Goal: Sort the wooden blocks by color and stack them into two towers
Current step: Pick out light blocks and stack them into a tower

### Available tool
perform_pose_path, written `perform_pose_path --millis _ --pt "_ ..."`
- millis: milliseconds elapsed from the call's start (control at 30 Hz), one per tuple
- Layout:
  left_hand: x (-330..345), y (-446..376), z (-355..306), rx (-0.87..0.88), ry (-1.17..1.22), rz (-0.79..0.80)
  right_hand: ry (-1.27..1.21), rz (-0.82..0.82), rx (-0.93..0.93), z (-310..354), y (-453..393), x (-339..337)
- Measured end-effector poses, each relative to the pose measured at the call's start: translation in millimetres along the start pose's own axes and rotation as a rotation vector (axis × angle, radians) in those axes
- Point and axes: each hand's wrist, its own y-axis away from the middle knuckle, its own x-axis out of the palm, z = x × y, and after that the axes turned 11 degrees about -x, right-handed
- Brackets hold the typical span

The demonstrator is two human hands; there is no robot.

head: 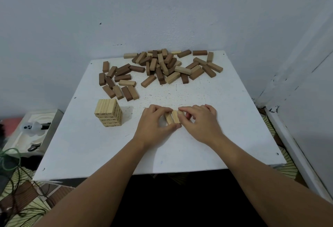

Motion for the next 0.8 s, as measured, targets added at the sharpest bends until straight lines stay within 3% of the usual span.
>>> perform_pose_path --millis 233,533,800 --pt "-1.6 5.7 1.2 -0.069 0.068 -0.054 -0.072 0.014 0.004 0.3 0.6 -3.2" --pt "1.6 5.3 0.7 -0.014 -0.011 -0.049 -0.136 0.023 0.047 -4.8 -0.9 -1.9" --pt "4.8 8.3 -0.9 0.033 -0.077 -0.112 0.119 0.034 0.053 -2.4 0.0 -0.4"
